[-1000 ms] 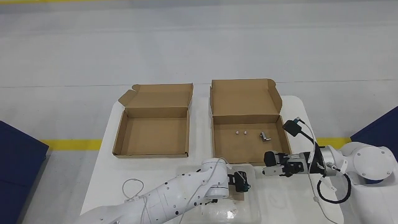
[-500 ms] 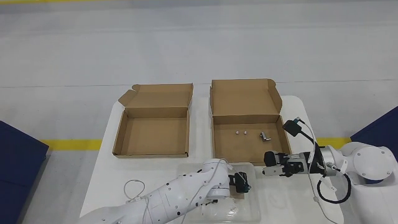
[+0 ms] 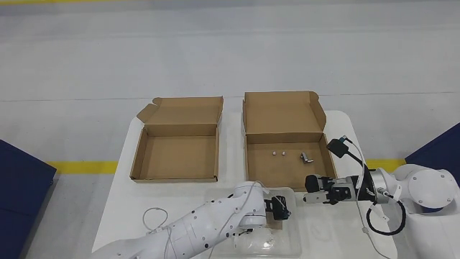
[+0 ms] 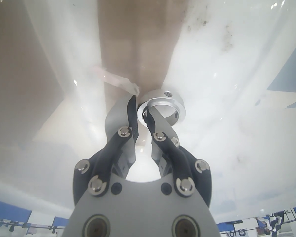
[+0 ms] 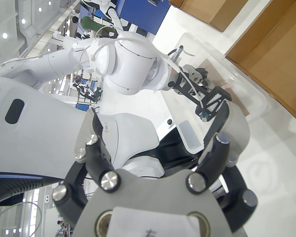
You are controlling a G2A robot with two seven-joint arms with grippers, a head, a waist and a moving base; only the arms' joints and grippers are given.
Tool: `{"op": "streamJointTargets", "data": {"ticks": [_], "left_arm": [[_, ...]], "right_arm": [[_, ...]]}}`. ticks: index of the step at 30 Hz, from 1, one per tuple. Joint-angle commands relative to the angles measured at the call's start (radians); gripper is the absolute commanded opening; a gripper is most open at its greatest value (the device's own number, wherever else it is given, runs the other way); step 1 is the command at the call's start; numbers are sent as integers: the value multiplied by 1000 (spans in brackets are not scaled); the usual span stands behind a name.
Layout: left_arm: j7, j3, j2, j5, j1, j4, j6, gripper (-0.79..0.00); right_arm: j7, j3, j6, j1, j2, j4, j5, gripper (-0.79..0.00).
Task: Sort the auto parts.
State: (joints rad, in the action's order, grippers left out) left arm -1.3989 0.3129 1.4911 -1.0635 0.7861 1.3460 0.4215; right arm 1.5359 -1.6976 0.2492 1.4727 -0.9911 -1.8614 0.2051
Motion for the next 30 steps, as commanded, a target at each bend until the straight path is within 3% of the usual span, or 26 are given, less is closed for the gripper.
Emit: {"op": "streamJointTargets", "data": {"ticks": [1, 6, 13, 22, 25, 30], "left_arm": [[-10, 10, -11, 3, 1, 32, -10, -785], [-30, 37, -45, 20, 5, 130, -30, -785], [-49, 73, -124, 78, 11, 286, -49, -785], [-49, 72, -128, 79, 9, 292, -50, -785], [59, 108, -143, 85, 39, 264, -30, -785], [284, 287, -216, 154, 133, 314, 138, -785]], "right_arm": [[0, 0, 0, 0, 0, 0, 0, 0], [0, 0, 0, 0, 0, 0, 0, 0], [0, 0, 0, 0, 0, 0, 0, 0], [0, 0, 0, 0, 0, 0, 0, 0], [0, 0, 0, 0, 0, 0, 0, 0], [0, 0, 0, 0, 0, 0, 0, 0]]}}
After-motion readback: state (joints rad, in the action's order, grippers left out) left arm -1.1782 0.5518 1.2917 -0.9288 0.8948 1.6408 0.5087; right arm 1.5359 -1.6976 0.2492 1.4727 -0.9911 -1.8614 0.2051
